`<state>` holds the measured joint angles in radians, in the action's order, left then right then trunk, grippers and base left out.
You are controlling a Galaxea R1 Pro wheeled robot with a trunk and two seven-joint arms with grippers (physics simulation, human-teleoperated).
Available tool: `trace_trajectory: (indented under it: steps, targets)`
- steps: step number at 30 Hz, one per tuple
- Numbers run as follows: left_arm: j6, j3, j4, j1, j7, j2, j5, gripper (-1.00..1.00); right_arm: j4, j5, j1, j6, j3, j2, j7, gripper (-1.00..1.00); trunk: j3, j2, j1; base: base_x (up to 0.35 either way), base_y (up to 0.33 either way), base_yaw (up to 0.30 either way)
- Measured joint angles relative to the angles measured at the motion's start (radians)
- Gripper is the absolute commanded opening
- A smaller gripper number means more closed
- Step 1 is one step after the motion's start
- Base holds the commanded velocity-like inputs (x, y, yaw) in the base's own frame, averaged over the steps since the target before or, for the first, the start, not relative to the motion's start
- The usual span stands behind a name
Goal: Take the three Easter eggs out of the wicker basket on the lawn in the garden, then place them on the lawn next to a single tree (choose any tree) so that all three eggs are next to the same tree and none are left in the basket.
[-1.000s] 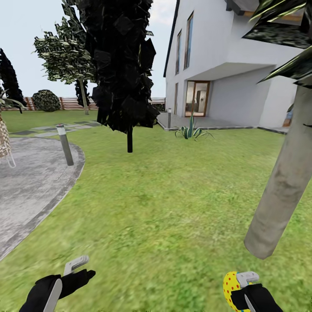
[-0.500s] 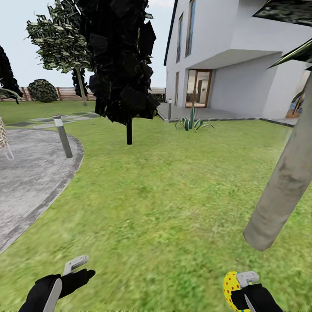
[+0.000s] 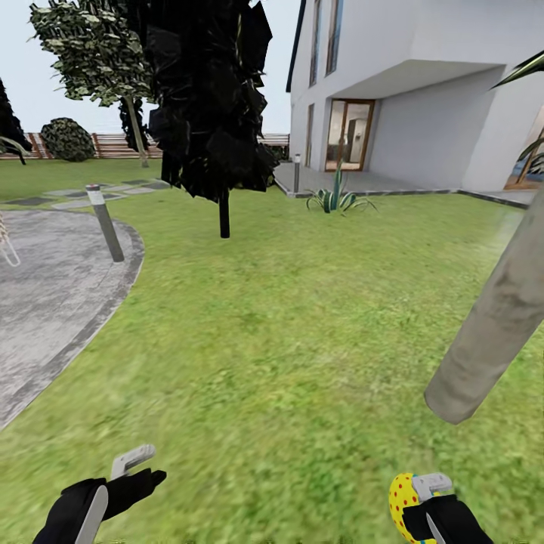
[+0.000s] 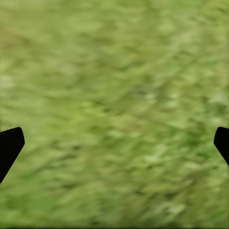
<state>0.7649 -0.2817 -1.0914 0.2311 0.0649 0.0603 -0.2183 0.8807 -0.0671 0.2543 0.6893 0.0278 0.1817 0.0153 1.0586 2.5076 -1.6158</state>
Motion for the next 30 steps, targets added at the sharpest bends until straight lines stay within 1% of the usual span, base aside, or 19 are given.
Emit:
trace_trajectory:
  steps: [30]
  targets:
    - [0.0,0.001,0.003,0.0,-0.001,-0.002,0.0,1.0,0.0,-0.002,0.0,0.0,0.001,0.0,0.001,-1.0,0.116,0.007,-0.013,0.0,0.0,0.0]
